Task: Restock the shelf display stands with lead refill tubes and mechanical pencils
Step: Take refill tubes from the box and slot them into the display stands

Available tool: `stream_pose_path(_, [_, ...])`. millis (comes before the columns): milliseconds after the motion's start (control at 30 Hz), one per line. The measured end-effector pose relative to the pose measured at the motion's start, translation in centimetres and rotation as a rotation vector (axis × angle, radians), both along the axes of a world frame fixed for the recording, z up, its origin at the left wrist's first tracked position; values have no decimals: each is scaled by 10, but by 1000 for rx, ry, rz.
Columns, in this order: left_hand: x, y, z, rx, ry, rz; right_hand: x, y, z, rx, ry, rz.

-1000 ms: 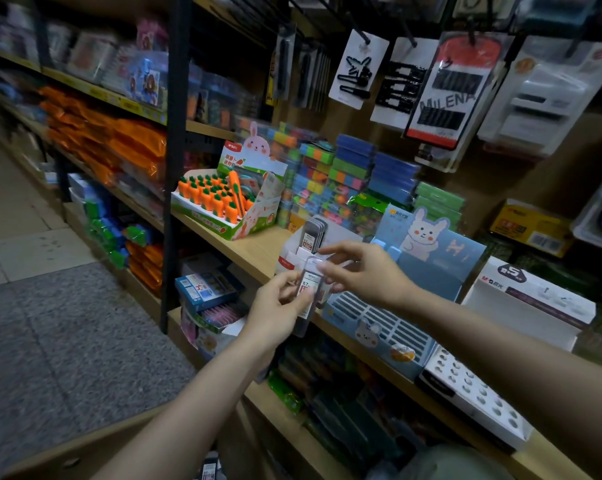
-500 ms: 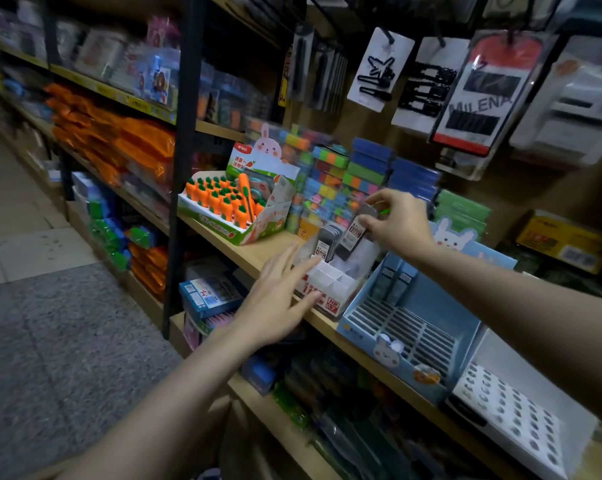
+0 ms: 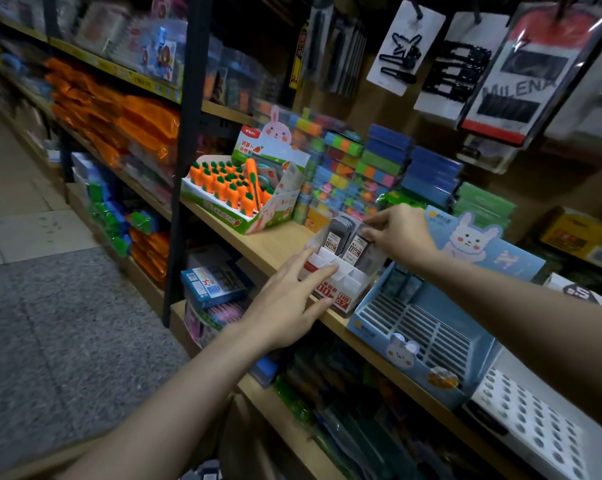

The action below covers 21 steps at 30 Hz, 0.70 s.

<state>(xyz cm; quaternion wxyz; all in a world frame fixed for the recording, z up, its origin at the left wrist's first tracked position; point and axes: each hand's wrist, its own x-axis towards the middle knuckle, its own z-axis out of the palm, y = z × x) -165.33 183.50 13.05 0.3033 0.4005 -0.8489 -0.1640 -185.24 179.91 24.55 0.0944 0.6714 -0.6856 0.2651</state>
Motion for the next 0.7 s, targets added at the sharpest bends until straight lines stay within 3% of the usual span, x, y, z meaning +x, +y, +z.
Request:
stream_pose_path(300, [1,2,-6,-39,-55,-21,5,8,-7,-11,384,-74])
stream_pose_path(367, [5,9,-6,-76,-10,-38,9,20,-9,-61,311,-10])
stream_pose_path(467, [19,24,-12,-138,126,-39,31,58,-23,-204,17,233])
stream_pose_path(533, [35,40,-23,1,120,-31,54,92,-50,-210,-121,376])
stream_pose_path(600, [53,60,-40,237,-10,-44,77,126,-88,-113,-210,482])
stream_pose_path(700, [86,101,-84,606,-219,-67,101,161,-158,252,-197,577])
